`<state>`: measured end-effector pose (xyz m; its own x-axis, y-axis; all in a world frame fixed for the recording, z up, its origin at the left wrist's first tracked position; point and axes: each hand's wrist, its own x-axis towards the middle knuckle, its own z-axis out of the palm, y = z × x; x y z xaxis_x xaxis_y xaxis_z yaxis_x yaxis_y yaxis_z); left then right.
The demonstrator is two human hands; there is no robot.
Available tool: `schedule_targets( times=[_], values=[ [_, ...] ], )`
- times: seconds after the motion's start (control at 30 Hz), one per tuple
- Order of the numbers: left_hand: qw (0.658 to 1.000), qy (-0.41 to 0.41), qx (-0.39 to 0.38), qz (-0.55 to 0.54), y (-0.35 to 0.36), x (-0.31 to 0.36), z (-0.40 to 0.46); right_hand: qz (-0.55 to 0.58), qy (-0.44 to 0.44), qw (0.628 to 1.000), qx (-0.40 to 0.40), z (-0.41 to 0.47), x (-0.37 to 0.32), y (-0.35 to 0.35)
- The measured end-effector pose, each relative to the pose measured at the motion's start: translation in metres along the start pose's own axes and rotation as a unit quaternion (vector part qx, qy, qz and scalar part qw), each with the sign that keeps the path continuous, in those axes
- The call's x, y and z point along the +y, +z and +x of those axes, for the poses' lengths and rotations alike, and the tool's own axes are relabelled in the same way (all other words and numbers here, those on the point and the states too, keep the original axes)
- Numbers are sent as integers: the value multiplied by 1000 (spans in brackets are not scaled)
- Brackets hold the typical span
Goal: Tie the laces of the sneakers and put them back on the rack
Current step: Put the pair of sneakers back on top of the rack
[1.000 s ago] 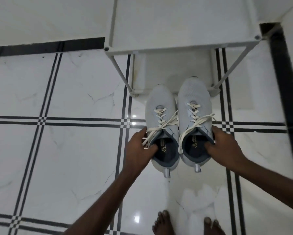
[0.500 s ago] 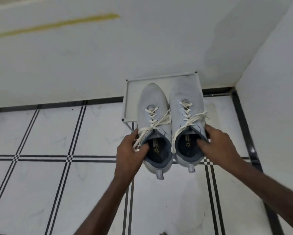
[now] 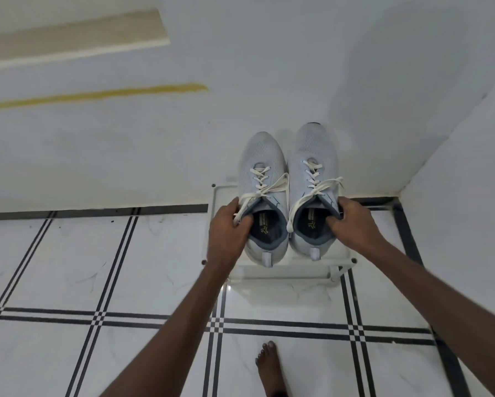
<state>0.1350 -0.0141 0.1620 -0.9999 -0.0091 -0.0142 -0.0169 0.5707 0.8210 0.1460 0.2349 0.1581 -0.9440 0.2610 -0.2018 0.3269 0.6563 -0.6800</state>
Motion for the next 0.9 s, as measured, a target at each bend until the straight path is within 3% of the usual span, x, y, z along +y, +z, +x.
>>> schedule_targets(
  times=[0.23, 0.5, 0.9],
  values=[
    [996, -37, -65, 52, 61, -97, 93, -8, 63, 998, -24, 99, 29, 83],
    [985, -71, -121, 96, 125, -181, 122, -12, 132, 990, -36, 129, 86, 157],
    [982, -113, -116, 98, 137, -196, 109, -8, 117, 992, -56, 125, 112, 181]
  ],
)
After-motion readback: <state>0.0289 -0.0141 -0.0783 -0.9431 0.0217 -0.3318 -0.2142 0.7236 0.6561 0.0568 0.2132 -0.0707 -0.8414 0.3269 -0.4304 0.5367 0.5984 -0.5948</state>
